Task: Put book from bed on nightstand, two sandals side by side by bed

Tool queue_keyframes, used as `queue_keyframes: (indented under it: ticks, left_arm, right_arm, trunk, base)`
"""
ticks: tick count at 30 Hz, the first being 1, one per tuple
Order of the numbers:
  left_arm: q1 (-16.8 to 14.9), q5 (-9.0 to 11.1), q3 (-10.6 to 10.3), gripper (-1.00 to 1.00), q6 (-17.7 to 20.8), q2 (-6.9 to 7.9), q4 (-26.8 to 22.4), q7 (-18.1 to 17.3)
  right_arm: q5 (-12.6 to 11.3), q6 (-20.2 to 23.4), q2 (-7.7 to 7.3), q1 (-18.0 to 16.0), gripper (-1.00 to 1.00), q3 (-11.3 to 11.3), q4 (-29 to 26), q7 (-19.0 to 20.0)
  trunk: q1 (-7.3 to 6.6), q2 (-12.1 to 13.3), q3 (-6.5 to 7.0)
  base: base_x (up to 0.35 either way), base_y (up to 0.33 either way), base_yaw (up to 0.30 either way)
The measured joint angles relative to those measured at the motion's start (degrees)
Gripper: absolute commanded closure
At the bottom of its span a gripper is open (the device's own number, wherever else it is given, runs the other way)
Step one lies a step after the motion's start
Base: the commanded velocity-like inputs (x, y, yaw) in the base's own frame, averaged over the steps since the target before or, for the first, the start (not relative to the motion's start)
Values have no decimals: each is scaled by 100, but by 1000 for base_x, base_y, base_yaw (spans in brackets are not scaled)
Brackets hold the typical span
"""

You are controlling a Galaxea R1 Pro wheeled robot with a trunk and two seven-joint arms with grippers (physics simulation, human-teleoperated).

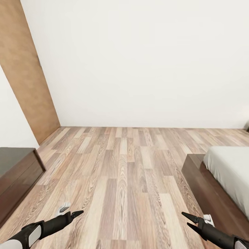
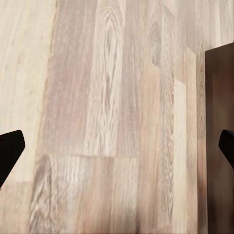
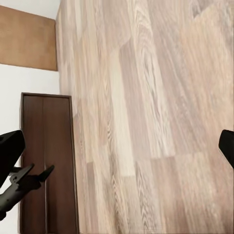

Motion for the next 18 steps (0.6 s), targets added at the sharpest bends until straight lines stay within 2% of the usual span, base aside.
queue_keyframes:
  ticks: [11,18]
  left_arm:
    - [0,-1,0,-100,-1,-5,-1,0]
    - [0,-1,0,-100,-1,-6,-1,0]
  right_arm:
    - [-5,-429,5,0,-100,7,-109,-15]
    - [8,-442,-5,0,-100,-37,-610,-54]
  trunk:
    - [0,0,0]
    - [0,0,0]
  base:
    - [174,0,0]
    - [174,0,0]
